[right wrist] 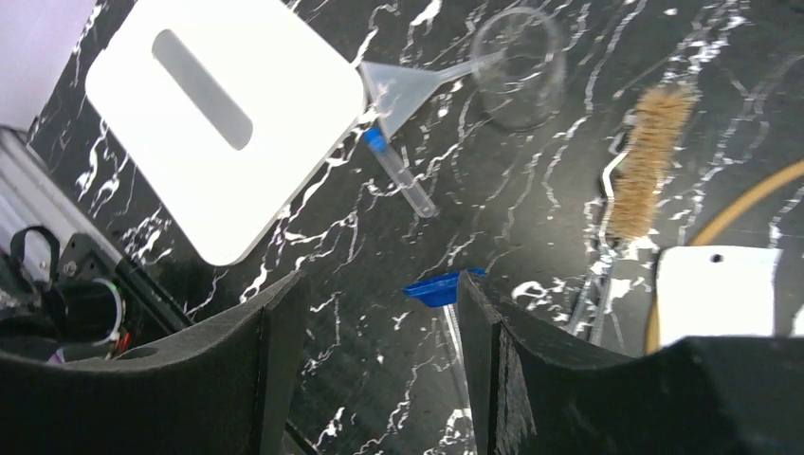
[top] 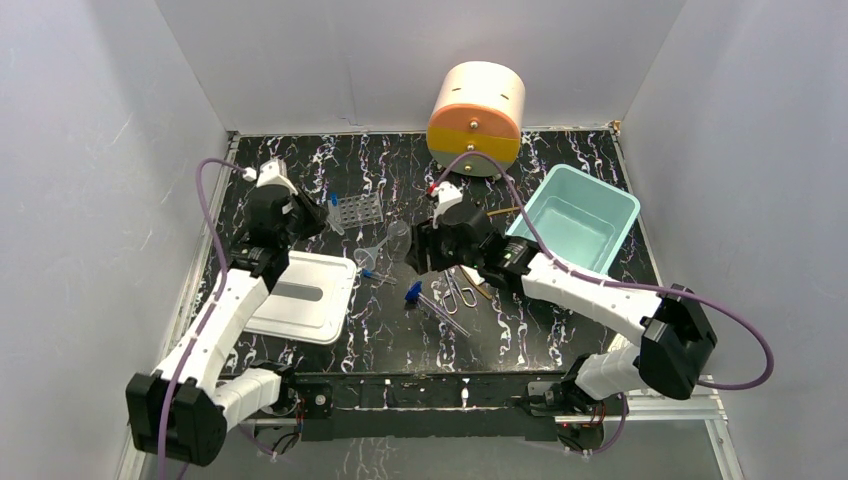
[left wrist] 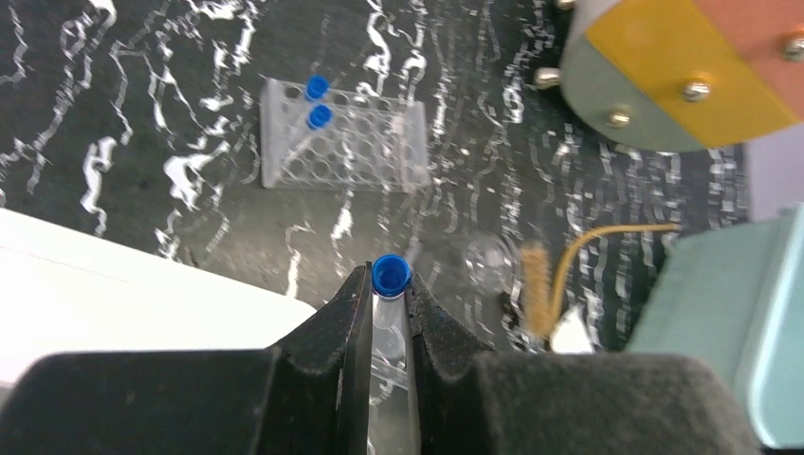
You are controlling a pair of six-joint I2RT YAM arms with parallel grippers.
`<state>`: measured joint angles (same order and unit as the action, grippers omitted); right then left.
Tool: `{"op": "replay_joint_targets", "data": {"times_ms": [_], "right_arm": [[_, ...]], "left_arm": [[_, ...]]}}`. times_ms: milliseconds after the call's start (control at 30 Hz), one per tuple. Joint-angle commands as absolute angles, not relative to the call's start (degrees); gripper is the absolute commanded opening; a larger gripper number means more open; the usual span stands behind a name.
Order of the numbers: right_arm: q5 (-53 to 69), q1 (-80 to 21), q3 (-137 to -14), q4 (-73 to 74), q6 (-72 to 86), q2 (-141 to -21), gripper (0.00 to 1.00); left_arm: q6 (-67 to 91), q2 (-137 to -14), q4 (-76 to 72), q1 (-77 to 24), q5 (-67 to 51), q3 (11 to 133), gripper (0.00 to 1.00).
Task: Organize the chemistry lab equipment
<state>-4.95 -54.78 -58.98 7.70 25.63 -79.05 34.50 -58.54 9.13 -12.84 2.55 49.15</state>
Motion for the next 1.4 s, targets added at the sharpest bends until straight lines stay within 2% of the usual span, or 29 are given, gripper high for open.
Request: {"op": "replay_joint_targets", "data": {"times_ms": [0,233,567,767,1000,1200,1367], "right_arm": [[-5.76,-51.62,-58.10,8.69,26.12,-76.74,0.66],[-2.66,-46.84,-59.51,9.30,23.15,-78.47,0.67],[2.83,-42.39,-61.08,9.35,21.05,-82.04,0.66],[4.50,-40.96,-62.42,9.67,19.99,-83.40,0.66],[5.27,-40.23,-62.67,10.08,19.78,-84.20,0.66],[5.87,-40.17,-62.18,10.17,20.55,-84.17,0.66],[5.77,-40.11,-61.38,10.10,20.73,-82.93,0.66]], "left_arm": [[25.73,-64.13,0.64,-12.66,10.09,48.78,0.00],[19.67,-72.79,-19.81,-12.66,14.93,43.67,0.00],[15.45,-85.53,-27.00,-12.66,14.30,47.64,0.01],[15.98,-83.75,-25.97,-12.66,12.20,49.02,0.02],[16.08,-77.08,-26.39,-12.66,12.20,44.48,0.05],[11.64,-78.95,-38.43,-12.66,9.73,38.46,0.05],[7.45,-83.42,-41.62,-12.66,9.31,38.59,0.04]]}}
